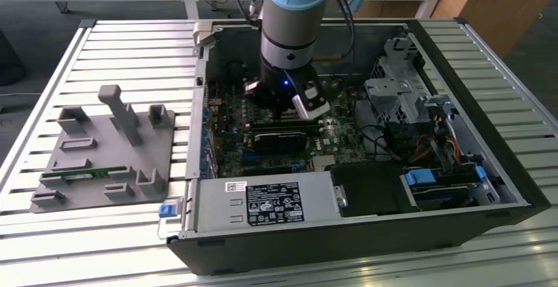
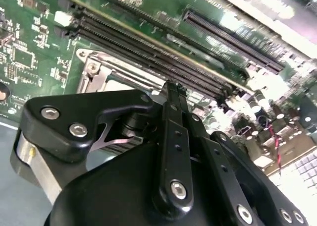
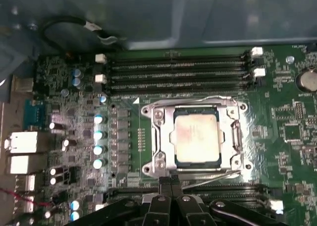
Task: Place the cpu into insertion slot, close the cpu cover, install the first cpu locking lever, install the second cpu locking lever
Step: 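Install the second cpu locking lever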
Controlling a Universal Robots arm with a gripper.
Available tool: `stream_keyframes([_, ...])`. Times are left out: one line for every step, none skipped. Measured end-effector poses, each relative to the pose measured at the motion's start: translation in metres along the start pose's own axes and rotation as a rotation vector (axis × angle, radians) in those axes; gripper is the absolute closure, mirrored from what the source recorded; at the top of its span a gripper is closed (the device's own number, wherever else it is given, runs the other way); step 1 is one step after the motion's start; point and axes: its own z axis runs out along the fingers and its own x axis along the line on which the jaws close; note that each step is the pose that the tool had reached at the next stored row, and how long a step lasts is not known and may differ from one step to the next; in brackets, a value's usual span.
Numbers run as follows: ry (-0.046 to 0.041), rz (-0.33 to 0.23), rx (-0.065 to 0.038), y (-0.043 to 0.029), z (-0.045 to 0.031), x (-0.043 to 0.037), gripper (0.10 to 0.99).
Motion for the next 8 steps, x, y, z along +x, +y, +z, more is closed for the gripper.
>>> stream_keyframes([0.0,0.0,-0.001,-0.0014,-0.0001,0.0008,0.98])
stream_keyframes([0.0001,0.0,-0.001,-0.0027,-0.0002,0.0015,0.98])
stream_keyframes([0.0002,0.0,-0.004,-0.0049,-0.0002,0.0026,0.98])
stream_keyframes([0.0006,0.0,-0.01,-0.0071,-0.0003,0.0041,0.98])
stream_keyframes([0.0008,0.0,-0.013,-0.0077,-0.0002,0.0052,0.98])
stream_keyframes([0.001,0.0,-0.016,-0.0084,0.0001,0.0067,0.98])
stream_keyframes([0.0013,-0.001,-0.02,-0.0089,0.0005,0.0078,0.98])
stream_keyframes([0.0014,-0.001,-0.023,-0.0091,0.0012,0.0084,0.98])
